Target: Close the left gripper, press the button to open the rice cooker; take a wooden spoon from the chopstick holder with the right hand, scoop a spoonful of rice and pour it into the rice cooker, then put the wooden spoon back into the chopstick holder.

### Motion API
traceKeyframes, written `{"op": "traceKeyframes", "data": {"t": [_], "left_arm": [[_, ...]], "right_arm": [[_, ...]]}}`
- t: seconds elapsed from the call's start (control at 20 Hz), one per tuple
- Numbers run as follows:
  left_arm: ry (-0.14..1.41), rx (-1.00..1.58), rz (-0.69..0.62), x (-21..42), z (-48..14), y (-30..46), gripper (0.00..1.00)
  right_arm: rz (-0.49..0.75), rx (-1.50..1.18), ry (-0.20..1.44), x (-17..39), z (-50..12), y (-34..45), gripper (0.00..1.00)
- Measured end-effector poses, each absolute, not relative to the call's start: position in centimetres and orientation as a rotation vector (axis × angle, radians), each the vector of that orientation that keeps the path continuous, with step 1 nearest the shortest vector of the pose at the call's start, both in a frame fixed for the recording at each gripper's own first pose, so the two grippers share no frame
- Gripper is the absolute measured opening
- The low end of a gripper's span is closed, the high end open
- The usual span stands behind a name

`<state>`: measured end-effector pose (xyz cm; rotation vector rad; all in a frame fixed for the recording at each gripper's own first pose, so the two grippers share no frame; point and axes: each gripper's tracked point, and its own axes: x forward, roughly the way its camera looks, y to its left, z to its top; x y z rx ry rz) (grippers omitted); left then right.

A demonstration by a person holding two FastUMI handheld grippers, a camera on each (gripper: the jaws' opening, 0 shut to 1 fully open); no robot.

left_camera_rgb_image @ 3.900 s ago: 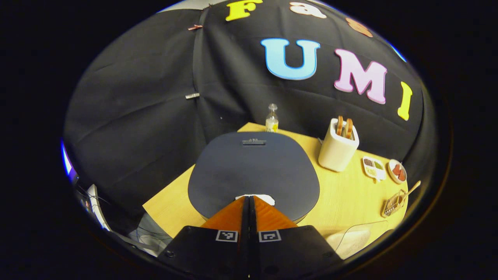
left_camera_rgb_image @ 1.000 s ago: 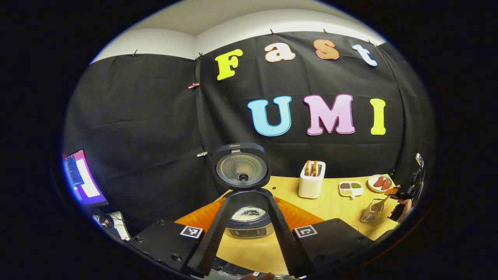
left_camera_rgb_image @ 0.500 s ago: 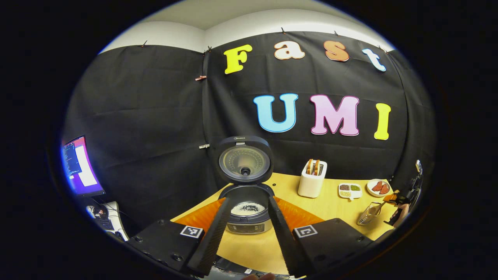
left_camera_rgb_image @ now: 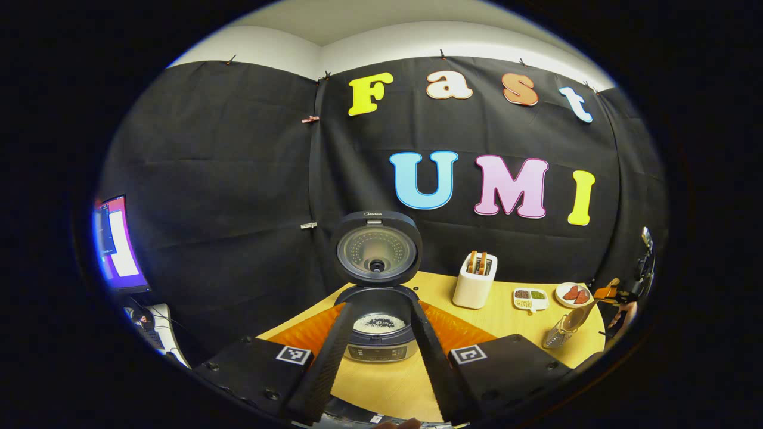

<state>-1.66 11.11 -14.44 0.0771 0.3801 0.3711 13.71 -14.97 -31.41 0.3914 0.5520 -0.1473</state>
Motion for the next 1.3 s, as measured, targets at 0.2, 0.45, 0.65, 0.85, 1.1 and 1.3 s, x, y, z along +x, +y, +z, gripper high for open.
{"op": "traceKeyframes", "data": {"t": [0.2,0.45,0.65,0.85,1.1,1.3], "left_arm": [[0.357,0.021,0.329,-1.1,-14.9,12.3,0.71],[0.337,-0.02,0.278,-0.6,-15.1,14.5,0.71],[0.316,-0.037,0.246,-0.5,-14.9,16.7,0.75],[0.294,-0.036,0.211,-0.6,-14.6,18.1,0.75],[0.275,-0.044,0.184,-1.7,-14.5,19.2,0.75],[0.263,-0.047,0.197,-2.7,-14.3,20.0,0.75]], "right_arm": [[-0.047,0.388,0.512,11.6,-26.0,-9.8,0.1],[0.031,0.403,0.532,8.0,-23.9,-2.7,0.14],[0.08,0.335,0.615,4.5,-26.6,2.9,0.09],[0.101,0.203,0.698,1.9,-30.9,6.0,0.09],[0.074,0.087,0.802,-0.2,-36.6,6.7,0.14],[0.078,-0.021,0.843,-0.4,-38.9,7.1,0.14]]}}
